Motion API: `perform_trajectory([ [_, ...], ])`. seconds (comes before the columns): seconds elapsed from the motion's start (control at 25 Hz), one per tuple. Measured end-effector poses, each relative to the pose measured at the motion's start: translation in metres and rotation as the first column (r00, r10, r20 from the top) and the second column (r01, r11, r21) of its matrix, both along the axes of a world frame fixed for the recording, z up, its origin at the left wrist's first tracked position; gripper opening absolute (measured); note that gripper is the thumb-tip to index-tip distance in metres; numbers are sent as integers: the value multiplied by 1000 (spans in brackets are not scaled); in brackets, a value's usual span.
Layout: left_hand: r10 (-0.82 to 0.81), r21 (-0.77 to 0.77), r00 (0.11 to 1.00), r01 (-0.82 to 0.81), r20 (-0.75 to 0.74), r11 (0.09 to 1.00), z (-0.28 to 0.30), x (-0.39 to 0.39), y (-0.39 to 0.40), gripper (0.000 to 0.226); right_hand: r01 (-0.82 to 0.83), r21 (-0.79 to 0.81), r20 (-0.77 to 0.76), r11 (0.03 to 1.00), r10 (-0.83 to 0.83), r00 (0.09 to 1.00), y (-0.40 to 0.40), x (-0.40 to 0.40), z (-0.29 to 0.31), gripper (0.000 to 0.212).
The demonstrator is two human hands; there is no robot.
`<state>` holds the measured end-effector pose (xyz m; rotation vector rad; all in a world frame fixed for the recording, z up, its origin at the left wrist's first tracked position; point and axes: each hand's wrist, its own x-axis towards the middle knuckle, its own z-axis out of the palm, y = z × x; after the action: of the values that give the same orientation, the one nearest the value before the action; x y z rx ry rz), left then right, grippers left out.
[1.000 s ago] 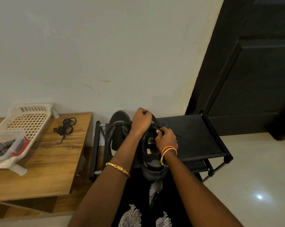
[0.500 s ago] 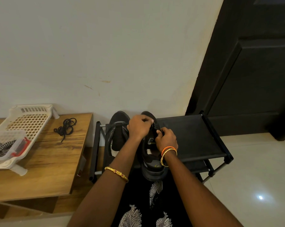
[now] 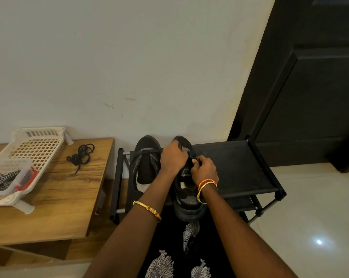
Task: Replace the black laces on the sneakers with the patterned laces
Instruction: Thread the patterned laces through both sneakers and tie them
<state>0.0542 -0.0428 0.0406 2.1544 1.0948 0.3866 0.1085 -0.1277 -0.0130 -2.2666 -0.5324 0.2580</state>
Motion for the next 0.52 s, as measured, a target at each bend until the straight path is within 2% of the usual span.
perform_trajectory([
  [0.04,-32,61,994,39,-100,997,-9,-3,-3,17,-2,-3,3,1000,2,1000,0,0,0,18],
  [0.12,-45,109,993,57,-111,992,-21,-7,-10,19,-5,-8,10,1000,5,1000,1,0,-1,18],
  [0.2,-30,128,999,34,-28,991,-23,-10,-13,17,-5,-10,11,1000,5,1000,1,0,-1,19],
  [0.36,116,27,980,-122,163,992,-15,-18,-11,27,-8,6,9,1000,8,1000,1,1,-2,19],
  [0.44,243,-81,914,-229,325,970,-12,-18,-5,22,-2,12,5,1000,2,1000,0,1,-2,18],
  [0.52,335,-185,842,-282,423,941,-14,-15,-1,13,0,13,1,1000,0,1000,1,0,-2,18],
])
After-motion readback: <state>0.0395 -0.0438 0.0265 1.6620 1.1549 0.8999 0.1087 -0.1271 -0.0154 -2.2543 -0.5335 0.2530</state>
